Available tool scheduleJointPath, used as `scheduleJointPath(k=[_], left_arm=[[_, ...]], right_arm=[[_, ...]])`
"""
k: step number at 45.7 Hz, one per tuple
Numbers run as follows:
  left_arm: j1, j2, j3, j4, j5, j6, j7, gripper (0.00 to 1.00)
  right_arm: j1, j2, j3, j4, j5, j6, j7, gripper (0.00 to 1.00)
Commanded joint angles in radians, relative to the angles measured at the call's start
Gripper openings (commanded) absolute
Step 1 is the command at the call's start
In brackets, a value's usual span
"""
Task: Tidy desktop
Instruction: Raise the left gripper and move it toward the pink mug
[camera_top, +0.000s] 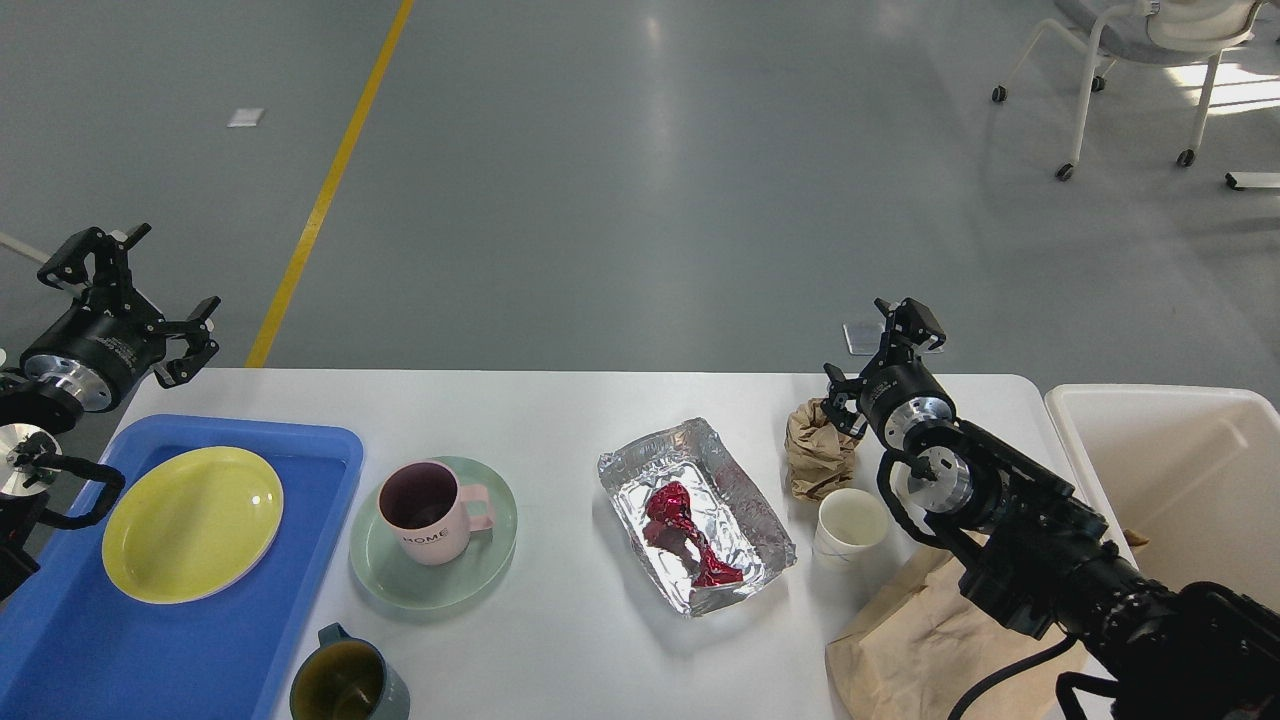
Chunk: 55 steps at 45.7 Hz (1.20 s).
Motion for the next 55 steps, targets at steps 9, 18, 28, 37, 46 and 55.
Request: scheduleJointPath(k=[9, 18, 28, 37, 46, 55], left_arm=[[0.005, -0.012, 0.003, 0.0, 0.0, 0.0, 0.002, 0.97], [0.006, -0.006, 0.004, 0.0, 0.002, 0.006, 0.002, 0.97], [0.003, -0.005, 0.006, 0.0, 0.003, 0.006, 0.008, 0.97], [-0.008, -0.008, 0.023, -0.005, 0.014, 0.008, 0.017, 0.97], [-0.026, 0.038, 0.026, -0.012, 0.016, 0.008, 0.02, 0.97], [-0.043, 0.052, 0.07, -0.012, 0.017, 0.003, 0.02, 0.97]], right_arm=[[0.0, 0.0, 0.0, 0.0, 0.0, 0.0, 0.0, 1.0], [0.0, 0.0, 0.0, 0.0, 0.0, 0.0, 0.0, 1.0], [0.0, -0.001, 0.0, 0.002, 0.0, 0.0, 0.0, 1.0], [0.0, 0.0, 0.0, 0.0, 0.0, 0.0, 0.0, 1.0], [0.0, 0.0, 0.0, 0.0, 0.0, 0.0, 0.0, 1.0], [0.0, -0.001, 0.0, 0.0, 0.0, 0.0, 0.0, 1.0]])
